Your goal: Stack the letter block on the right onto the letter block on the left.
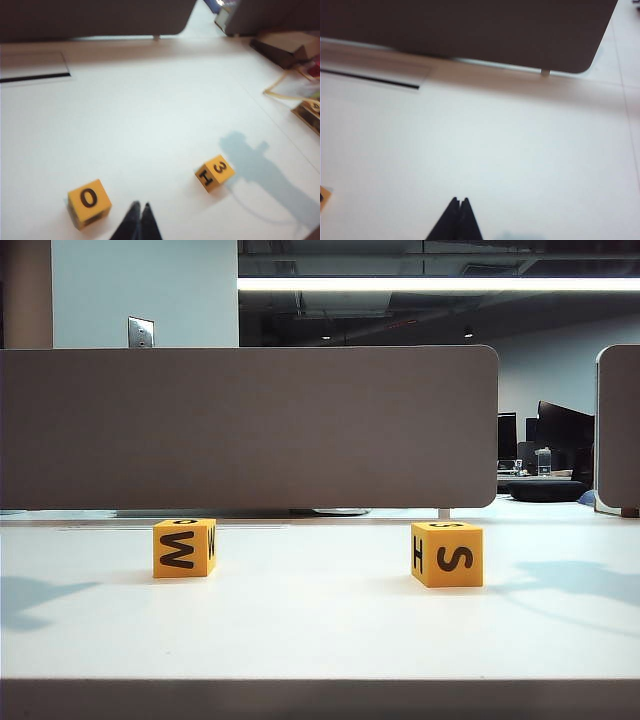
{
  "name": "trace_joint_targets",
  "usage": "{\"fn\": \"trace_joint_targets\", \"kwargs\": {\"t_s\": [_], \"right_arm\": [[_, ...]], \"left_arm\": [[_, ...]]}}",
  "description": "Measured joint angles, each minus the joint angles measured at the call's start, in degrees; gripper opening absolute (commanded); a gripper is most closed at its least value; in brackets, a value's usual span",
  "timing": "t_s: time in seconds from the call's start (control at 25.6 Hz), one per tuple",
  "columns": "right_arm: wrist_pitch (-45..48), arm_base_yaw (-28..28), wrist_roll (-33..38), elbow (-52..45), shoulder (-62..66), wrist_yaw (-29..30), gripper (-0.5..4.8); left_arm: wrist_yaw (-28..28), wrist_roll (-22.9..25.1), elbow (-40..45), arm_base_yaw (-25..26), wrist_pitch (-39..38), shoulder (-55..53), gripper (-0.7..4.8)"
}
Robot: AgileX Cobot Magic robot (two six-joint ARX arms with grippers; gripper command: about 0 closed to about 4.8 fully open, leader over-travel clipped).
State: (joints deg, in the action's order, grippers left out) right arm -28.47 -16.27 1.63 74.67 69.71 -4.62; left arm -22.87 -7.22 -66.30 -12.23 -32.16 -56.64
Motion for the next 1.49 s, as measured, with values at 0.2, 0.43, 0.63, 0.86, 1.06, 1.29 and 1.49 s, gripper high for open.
{"fn": "trace_joint_targets", "kwargs": {"t_s": [0.2, 0.43, 0.63, 0.86, 1.06, 1.29, 1.49], "right_arm": [[-4.8, -2.3, 2.5, 0.0, 6.7, -4.1, 1.5], [-8.6, -5.4, 5.1, -0.1, 11.1, -3.9, 3.79], [-8.3, -7.6, 11.6, -0.1, 15.1, -4.2, 4.37], [-8.6, -7.8, 14.8, 0.0, 18.4, -2.9, 4.37], [-9.6, -7.8, 15.3, 0.0, 21.3, -2.8, 4.55], [-9.6, -8.2, 15.3, 0.0, 26.0, -2.8, 4.79], [-9.6, -8.5, 15.3, 0.0, 28.6, -0.6, 4.79]], "left_arm": [[-0.3, 0.5, -0.3, 0.1, -4.7, 0.0, -0.05], [-0.1, 3.3, -0.3, 0.0, -8.1, 0.0, -0.05], [1.2, 6.3, -0.3, -0.3, -9.0, -0.1, -0.05], [6.2, 7.8, -0.3, -1.8, -10.1, -0.2, -0.05], [8.7, 8.5, -0.3, -1.6, -8.3, -0.3, -0.05], [11.2, 8.7, -0.3, -1.8, -4.9, -0.3, -0.05], [11.6, 8.7, -0.3, -1.7, -4.0, -0.3, -0.05]]}}
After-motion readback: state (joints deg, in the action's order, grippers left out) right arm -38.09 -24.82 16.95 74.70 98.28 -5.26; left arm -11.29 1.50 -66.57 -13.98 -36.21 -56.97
